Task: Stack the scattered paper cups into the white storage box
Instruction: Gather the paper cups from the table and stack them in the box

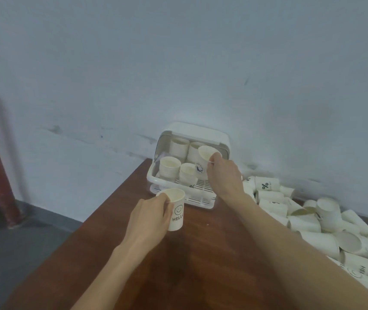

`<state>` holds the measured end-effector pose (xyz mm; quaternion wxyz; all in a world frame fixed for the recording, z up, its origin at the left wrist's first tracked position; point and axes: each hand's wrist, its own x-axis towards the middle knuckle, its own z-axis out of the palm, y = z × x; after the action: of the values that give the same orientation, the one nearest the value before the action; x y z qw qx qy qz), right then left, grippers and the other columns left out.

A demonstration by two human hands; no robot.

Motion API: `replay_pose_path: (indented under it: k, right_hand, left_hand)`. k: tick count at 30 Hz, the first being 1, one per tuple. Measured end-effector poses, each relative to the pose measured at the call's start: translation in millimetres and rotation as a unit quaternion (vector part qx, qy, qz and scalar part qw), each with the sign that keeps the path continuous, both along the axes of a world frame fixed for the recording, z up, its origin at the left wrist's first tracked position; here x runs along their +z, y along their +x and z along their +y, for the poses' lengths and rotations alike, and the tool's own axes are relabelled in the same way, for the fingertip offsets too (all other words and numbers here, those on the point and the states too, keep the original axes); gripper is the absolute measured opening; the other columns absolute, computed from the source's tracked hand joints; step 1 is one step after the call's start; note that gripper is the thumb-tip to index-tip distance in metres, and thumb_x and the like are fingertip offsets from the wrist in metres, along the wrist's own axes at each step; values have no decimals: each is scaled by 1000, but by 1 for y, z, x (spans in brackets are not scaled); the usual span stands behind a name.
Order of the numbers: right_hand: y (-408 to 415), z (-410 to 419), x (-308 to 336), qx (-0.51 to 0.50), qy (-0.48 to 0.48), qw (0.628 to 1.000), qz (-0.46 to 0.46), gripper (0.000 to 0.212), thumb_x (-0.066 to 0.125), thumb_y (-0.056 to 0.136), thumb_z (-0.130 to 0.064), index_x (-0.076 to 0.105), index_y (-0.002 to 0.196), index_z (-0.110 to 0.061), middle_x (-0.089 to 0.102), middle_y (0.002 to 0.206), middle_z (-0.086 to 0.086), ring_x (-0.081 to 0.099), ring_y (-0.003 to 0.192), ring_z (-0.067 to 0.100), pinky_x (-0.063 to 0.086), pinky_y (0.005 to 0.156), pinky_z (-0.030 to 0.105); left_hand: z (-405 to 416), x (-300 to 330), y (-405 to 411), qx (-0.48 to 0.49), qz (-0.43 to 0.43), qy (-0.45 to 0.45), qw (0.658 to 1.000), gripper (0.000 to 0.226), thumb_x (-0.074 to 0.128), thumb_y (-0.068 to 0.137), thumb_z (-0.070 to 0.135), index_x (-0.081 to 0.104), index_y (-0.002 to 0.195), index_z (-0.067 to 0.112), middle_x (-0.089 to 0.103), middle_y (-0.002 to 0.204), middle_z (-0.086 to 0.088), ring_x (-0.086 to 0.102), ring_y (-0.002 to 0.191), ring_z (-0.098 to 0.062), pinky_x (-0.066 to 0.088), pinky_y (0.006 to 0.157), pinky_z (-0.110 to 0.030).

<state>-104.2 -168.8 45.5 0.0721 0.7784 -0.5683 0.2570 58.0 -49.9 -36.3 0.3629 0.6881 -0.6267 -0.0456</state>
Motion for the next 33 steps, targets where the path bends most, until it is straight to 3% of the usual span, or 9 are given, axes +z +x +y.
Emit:
replay_pose_path:
  k: [13,17,24,33]
  right_hand:
    - [32,-53,-20,-3,34,999,16,16,36,93,-9,47,104,-6,61,93,19,55,82,38,43,66,41]
    - [36,-57,-28,-1,39,999,28,15,36,94,-9,49,102,-6,62,94,18,50,76,33,37,62,36]
    - [37,-59,-48,6,63,998,29,21,38,93,-10,57,103,-8,64,96,17,59,85,37,43,64,37]
    - [36,-52,-67,60,75,994,49,15,39,90,0,52,95,-4,62,95,18,58,89,37,33,63,35]
  left_hand:
    - [-7,-12,24,22,-1,2,1000,20,43,97,39,56,98,24,70,98,8,60,84,-19,52,69,-39]
    - [-9,-16,29,25,5,-2,1000,19,43,97,39,56,95,25,70,94,9,59,80,-19,51,66,-39]
    - [-16,-17,31,26,8,-6,1000,20,42,96,41,55,95,26,70,96,9,61,80,-19,52,66,-39]
    - [-21,-17,33,28,1,-6,1000,20,41,97,39,55,92,26,70,93,10,58,81,-19,49,65,-36]
